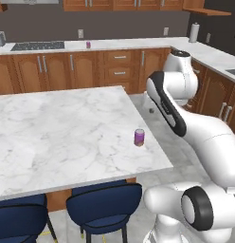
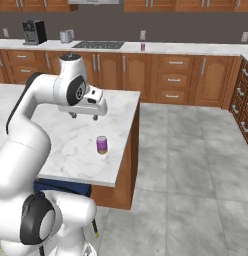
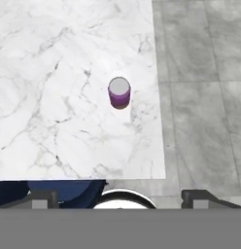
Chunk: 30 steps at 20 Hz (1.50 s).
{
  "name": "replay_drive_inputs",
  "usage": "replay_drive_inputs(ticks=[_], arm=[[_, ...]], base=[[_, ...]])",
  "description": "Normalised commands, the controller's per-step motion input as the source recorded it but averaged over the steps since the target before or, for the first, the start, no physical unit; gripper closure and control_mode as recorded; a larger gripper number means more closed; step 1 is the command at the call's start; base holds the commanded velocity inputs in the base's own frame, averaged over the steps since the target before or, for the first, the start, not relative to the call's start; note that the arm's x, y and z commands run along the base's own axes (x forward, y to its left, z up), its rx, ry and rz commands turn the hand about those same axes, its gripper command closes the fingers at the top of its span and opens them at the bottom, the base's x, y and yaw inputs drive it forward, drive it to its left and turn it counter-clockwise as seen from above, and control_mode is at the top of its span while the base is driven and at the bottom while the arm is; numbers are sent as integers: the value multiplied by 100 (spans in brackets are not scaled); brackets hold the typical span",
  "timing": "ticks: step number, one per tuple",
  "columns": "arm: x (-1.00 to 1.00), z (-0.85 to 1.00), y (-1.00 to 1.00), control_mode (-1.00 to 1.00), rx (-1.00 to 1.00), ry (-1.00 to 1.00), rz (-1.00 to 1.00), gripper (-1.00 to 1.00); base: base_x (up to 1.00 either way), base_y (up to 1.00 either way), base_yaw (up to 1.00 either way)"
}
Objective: Four empty soda cans are scattered around the kitchen. Gather all the cans and cluster them next to the stove for recycling.
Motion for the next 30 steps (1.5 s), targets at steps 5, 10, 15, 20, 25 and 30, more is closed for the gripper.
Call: replay_drive_inputs(ticks=[5, 10, 15, 20, 25, 30], arm=[[41, -18, 10, -100, -5, 15, 0, -100], [37, -32, 7, -100, 0, 12, 0, -100], [40, -38, 7, -100, 0, 16, 1, -100], [36, -40, 6, -100, -1, 4, 0, -100], [25, -37, 0, -100, -2, 2, 0, -100], [19, -42, 0, -100, -2, 1, 0, -100]], base=[[0, 0, 0], [0, 0, 0], [0, 0, 0], [0, 0, 0], [0, 0, 0], [0, 0, 0]])
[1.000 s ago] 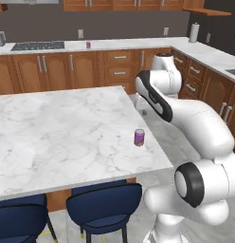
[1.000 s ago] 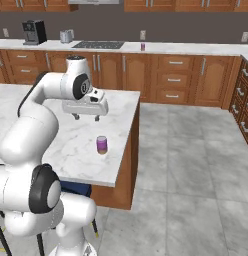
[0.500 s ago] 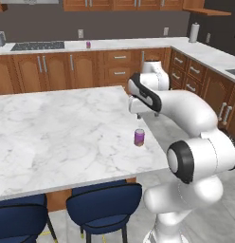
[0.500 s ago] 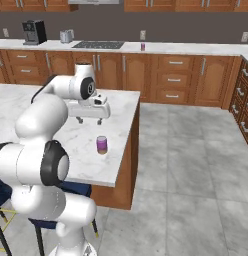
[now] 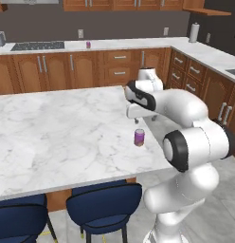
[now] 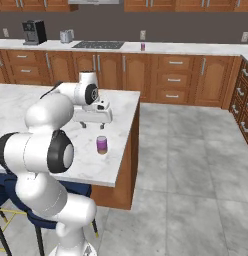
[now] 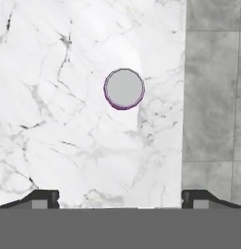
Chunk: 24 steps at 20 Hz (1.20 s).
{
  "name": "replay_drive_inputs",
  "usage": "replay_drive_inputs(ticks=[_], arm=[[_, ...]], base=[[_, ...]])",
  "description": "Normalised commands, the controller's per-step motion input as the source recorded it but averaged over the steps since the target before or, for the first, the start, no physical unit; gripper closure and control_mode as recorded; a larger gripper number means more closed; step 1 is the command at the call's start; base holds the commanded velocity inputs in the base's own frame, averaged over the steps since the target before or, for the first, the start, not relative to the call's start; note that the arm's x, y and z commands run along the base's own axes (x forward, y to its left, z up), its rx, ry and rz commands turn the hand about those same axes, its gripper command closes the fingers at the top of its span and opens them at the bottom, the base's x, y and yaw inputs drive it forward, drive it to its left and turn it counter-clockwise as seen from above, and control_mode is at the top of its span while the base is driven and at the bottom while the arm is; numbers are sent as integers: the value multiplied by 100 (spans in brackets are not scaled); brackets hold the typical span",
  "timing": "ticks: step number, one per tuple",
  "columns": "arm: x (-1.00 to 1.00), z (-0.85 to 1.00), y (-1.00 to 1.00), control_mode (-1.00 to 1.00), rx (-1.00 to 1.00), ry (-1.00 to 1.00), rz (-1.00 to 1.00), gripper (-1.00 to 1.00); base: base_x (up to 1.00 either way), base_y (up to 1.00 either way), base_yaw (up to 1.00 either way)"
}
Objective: Four empty soda cans are scattered around the kitchen. Gather all the cans and cluster them next to the stove for recycling.
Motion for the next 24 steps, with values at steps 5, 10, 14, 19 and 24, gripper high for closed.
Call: replay_drive_inputs(ticks=[5, 10, 14, 19, 24], arm=[[20, -38, 0, -100, 0, 0, 0, -100], [27, -28, 0, -100, 0, 0, 0, -100], [28, -22, 0, -100, 0, 0, 0, -100], [26, -20, -3, -100, 2, 0, 0, -100], [24, -18, -5, -100, 4, 0, 1, -100]], base=[[0, 0, 0], [0, 0, 0], [0, 0, 0], [0, 0, 0], [0, 0, 0]])
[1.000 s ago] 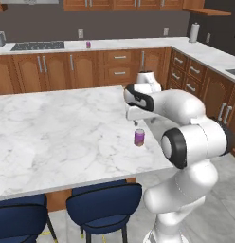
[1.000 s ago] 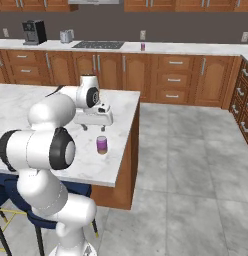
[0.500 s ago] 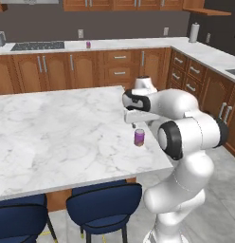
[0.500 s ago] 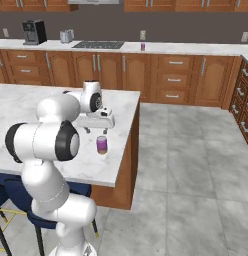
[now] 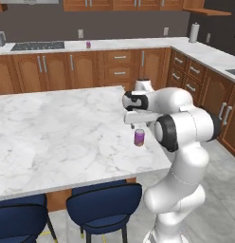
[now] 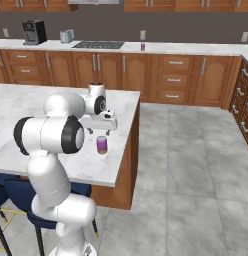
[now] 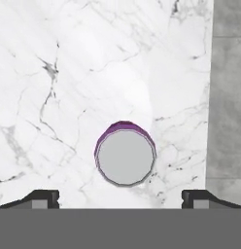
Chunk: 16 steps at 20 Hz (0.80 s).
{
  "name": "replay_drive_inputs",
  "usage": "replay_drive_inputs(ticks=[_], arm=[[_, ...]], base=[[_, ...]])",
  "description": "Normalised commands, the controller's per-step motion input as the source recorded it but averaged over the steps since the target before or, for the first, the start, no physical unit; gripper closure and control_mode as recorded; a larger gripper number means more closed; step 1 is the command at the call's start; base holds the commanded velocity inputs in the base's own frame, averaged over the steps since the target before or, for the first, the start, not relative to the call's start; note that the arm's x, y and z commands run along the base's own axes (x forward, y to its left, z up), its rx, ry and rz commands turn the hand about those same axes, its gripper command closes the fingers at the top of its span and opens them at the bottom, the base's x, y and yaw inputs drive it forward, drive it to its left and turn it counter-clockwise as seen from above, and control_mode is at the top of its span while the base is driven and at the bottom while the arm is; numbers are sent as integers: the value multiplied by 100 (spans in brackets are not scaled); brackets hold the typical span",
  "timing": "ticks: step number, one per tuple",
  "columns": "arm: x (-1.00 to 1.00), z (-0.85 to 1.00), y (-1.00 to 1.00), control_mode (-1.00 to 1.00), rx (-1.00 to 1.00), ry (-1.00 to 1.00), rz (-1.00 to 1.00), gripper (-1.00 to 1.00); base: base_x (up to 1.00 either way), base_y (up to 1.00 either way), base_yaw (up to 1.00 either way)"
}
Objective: Four empty soda cans are scattered around the kitchen. Gather all the cans and cluster them next to the stove for recycling.
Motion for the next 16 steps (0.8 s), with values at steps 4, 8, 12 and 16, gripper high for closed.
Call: replay_drive_inputs(ticks=[4, 8, 12, 16], arm=[[18, -22, 0, -100, 0, 1, 0, -100], [14, -24, 0, -100, 0, 1, 0, -100], [0, -17, 0, -100, 0, 3, 0, -100], [-3, -12, -1, -100, 0, 0, 0, -100]], base=[[0, 0, 0], [0, 0, 0], [0, 0, 0], [0, 0, 0]])
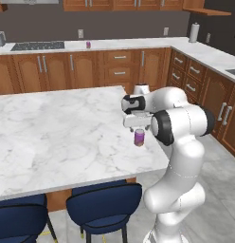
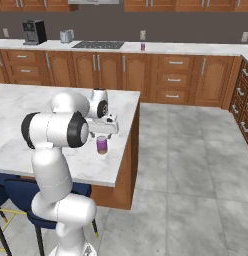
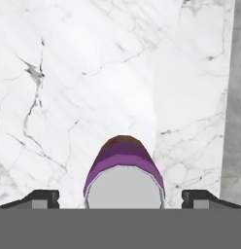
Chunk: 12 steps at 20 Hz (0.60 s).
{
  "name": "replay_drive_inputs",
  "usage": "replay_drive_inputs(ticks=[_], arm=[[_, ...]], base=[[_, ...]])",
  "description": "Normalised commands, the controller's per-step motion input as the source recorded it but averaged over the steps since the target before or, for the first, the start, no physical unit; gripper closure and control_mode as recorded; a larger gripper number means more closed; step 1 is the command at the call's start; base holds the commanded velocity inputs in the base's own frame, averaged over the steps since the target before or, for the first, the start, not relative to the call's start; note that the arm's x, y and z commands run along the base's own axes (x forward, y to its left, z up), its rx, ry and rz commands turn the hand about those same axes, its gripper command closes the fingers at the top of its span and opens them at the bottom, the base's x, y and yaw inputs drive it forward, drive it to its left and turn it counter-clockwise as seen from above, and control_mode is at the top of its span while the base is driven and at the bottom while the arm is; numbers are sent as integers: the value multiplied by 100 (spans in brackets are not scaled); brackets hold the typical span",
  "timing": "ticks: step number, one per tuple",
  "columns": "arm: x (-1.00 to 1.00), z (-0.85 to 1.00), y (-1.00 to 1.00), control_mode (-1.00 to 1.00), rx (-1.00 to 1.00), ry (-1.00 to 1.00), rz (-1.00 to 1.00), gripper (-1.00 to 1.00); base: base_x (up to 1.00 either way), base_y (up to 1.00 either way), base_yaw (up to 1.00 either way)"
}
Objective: Four empty soda cans are scattered around the kitchen. Gather all the cans and cluster them next to the stove for recycling.
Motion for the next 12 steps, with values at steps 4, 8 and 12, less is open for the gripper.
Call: replay_drive_inputs(ticks=[4, 8, 12], arm=[[-8, -7, -6, -100, 1, 0, 0, -100], [-7, -9, -6, -100, 0, 0, 0, -100], [-1, -17, 0, -100, 0, 1, 0, -100]], base=[[0, 0, 0], [0, 0, 0], [0, 0, 0]])
